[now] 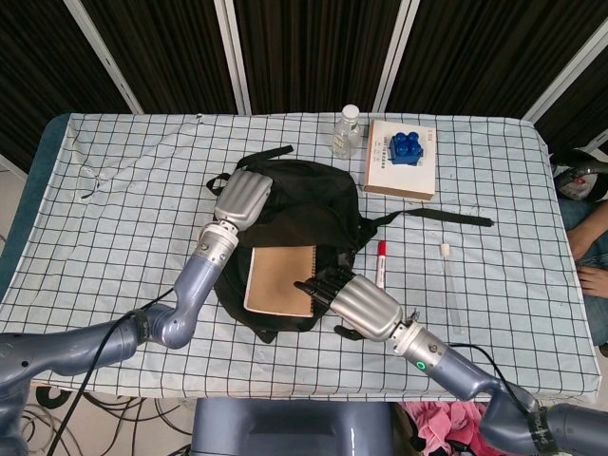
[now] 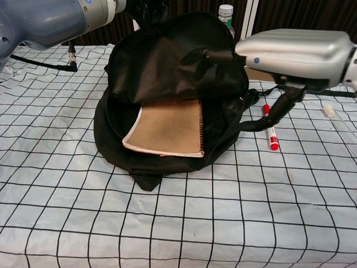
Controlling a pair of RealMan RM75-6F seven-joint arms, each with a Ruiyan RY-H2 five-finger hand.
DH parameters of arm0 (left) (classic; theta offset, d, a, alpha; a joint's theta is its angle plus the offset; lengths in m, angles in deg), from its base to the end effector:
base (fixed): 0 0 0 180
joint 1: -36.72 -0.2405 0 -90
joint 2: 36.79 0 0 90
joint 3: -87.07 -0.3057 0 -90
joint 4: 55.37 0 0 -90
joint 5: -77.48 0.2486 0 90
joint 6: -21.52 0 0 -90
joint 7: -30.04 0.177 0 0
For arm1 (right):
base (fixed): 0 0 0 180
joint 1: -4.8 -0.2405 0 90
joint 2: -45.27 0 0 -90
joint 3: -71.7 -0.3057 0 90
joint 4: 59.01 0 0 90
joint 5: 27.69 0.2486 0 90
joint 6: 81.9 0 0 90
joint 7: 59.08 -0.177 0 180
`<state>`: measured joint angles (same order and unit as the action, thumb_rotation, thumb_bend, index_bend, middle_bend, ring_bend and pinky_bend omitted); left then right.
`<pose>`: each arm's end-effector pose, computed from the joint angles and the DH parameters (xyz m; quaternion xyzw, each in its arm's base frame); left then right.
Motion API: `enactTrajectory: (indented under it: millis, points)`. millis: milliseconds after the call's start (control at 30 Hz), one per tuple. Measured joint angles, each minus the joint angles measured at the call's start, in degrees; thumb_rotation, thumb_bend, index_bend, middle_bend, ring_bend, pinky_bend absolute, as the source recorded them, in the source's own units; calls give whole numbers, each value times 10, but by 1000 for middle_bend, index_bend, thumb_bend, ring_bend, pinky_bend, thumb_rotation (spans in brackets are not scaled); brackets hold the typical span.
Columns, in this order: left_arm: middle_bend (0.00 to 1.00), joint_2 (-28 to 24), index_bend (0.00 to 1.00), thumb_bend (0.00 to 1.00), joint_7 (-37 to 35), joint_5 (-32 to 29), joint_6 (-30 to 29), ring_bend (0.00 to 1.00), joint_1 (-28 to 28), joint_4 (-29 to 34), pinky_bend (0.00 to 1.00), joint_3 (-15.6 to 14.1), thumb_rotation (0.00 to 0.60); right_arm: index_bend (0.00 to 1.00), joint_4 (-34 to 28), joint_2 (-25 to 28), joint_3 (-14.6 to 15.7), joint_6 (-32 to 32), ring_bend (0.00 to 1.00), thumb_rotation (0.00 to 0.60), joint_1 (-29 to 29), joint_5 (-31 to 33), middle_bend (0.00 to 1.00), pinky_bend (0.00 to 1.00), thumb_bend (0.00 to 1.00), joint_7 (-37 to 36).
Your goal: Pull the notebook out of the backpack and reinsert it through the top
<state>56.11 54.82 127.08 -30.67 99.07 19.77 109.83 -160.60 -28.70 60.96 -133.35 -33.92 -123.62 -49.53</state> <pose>-0.0214 0.5209 -0.0394 -0.7082 -0.3333 -0.4505 0.4295 -0.1077 -0.3430 -0.0035 0.8297 -0.2251 0.4369 0.2645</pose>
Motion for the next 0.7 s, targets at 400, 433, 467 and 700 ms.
enactTrajectory:
  millis: [400,433,467,700]
  points:
    - [681,2,680,469,-5,-14,0,514,8,-1,416,0,600,73,125,-105,-5,40,264,600,-65,33,180,193,200,64]
    - [681,-1,680,469,-7,-14,-2,514,7,5,415,0,600,74,134,-109,-5,43,264,600,-68,37,180,193,196,68]
    - [680,-3,680,469,-7,-15,-3,514,6,8,415,0,600,74,145,-115,-4,46,264,600,-72,44,180,193,192,71]
    - [680,-17,679,469,-8,-20,-5,514,4,20,416,-5,600,76,188,-134,9,54,263,600,-93,50,180,193,186,77]
